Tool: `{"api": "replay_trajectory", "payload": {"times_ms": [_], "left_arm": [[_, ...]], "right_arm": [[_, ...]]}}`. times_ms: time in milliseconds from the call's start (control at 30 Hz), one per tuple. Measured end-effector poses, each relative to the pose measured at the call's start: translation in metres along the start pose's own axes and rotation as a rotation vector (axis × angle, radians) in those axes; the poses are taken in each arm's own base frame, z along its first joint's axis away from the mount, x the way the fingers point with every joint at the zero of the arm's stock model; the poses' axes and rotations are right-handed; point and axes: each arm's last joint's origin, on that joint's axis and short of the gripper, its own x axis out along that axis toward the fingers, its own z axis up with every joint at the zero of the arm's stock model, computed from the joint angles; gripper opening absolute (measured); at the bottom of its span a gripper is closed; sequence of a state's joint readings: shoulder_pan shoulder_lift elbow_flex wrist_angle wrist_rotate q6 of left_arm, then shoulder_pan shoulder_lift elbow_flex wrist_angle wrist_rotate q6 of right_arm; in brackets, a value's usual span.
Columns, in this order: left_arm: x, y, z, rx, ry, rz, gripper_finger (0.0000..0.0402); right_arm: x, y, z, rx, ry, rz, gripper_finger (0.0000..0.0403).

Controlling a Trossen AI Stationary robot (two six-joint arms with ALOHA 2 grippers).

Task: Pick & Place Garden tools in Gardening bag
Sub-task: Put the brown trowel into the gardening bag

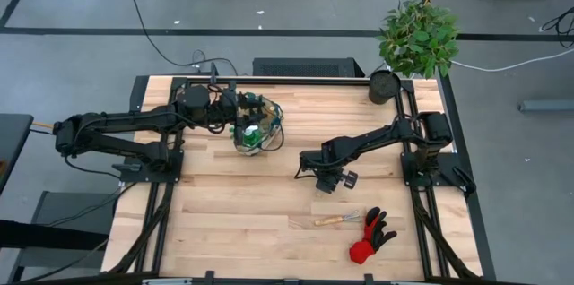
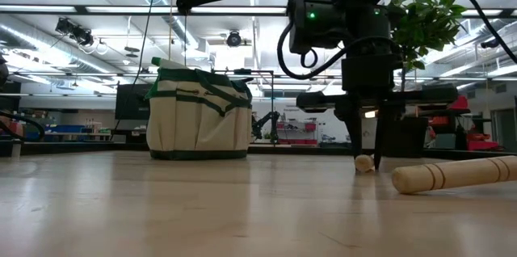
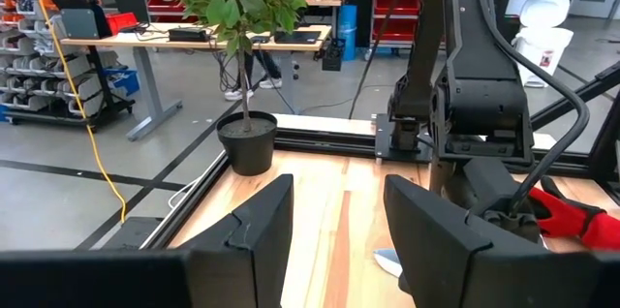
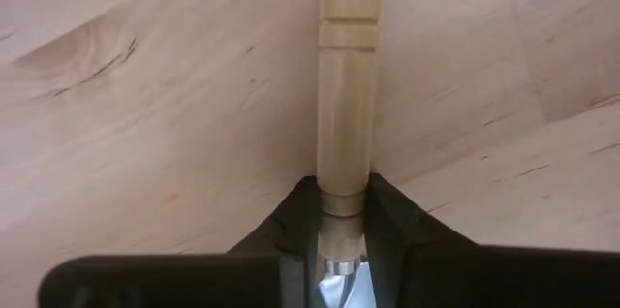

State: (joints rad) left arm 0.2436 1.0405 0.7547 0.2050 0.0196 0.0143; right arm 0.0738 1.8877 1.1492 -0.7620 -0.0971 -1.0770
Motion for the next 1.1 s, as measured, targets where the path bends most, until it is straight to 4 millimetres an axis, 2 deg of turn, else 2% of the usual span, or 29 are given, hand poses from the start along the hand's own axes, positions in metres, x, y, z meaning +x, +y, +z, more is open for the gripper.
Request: {"api": "replay_trajectory", "payload": {"times_ms": [200, 667, 1100], "left_arm": [[0.0, 0.0, 0.0, 0.0, 0.0, 0.0, 0.017], [0.0, 0.0, 0.001, -0.002, -0.011, 0.0, 0.017], [0.0, -0.001, 0.009, 0.0, -0.089, -0.029, 0.017]], "right_arm": [[-0.009, 0.001, 0.0, 0.051, -0.016, -0.029, 0.0052], [-0.056, 0.005, 0.003, 0.292, -0.137, -0.186, 0.0054], [-0.127, 0.011, -0.002, 0.53, -0.323, -0.522, 0.0054]]}}
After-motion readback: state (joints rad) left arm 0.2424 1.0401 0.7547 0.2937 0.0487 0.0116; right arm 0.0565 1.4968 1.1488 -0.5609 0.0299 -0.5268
